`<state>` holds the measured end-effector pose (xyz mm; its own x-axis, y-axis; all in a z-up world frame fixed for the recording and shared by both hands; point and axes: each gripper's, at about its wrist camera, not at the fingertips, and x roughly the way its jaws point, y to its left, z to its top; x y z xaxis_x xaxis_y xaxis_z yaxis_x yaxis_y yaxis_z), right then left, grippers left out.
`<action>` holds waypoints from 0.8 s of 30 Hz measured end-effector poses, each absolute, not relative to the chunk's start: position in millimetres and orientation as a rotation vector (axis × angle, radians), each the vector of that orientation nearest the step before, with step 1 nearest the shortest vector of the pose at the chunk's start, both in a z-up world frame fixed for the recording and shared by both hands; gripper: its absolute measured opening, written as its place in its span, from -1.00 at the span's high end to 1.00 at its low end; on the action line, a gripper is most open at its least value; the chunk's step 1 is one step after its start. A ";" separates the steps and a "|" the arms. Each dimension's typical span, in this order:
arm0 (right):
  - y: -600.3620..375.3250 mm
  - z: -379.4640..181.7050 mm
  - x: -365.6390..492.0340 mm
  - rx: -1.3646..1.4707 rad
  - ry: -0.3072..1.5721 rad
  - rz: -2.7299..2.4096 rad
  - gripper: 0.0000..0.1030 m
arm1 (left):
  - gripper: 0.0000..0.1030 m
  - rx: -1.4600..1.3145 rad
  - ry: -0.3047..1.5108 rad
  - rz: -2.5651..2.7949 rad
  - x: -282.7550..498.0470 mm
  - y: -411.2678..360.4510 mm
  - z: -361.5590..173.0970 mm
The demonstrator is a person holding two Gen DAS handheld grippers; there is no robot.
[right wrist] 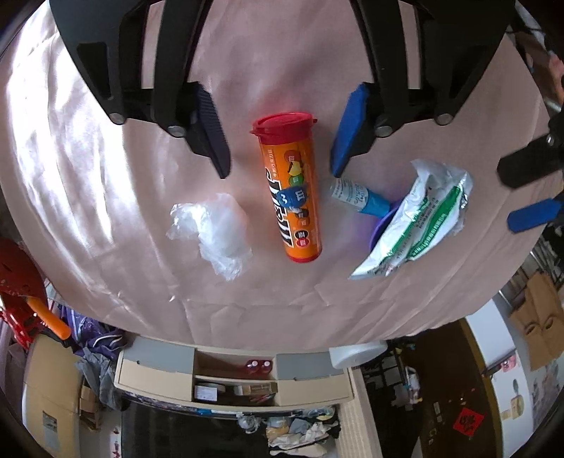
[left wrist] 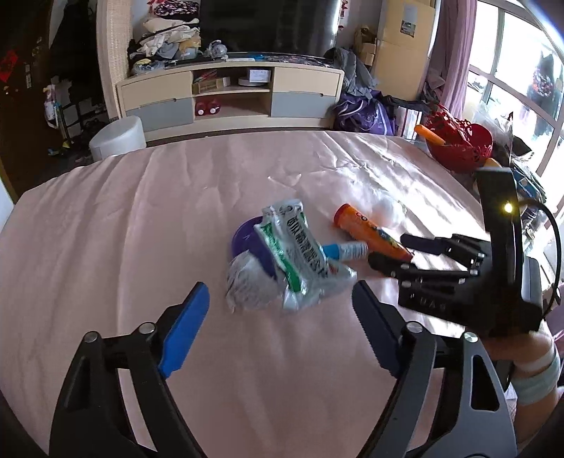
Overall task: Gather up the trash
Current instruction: 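Grasp the green-printed wrapper with left tool while right tool grasps the orange M&M's tube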
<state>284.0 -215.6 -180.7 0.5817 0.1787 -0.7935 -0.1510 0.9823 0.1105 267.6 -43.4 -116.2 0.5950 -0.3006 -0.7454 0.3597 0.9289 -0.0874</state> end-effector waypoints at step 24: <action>-227.4 -176.6 222.8 0.026 0.931 0.241 0.35 | 0.84 0.100 0.896 -0.476 293.9 -79.6 -144.5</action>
<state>222.8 -227.4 -176.6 0.5718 0.2169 -0.7912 -0.1947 0.9727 0.1260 293.9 -79.6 -144.5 0.5285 -0.3566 -0.7704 0.4386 0.8917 -0.1118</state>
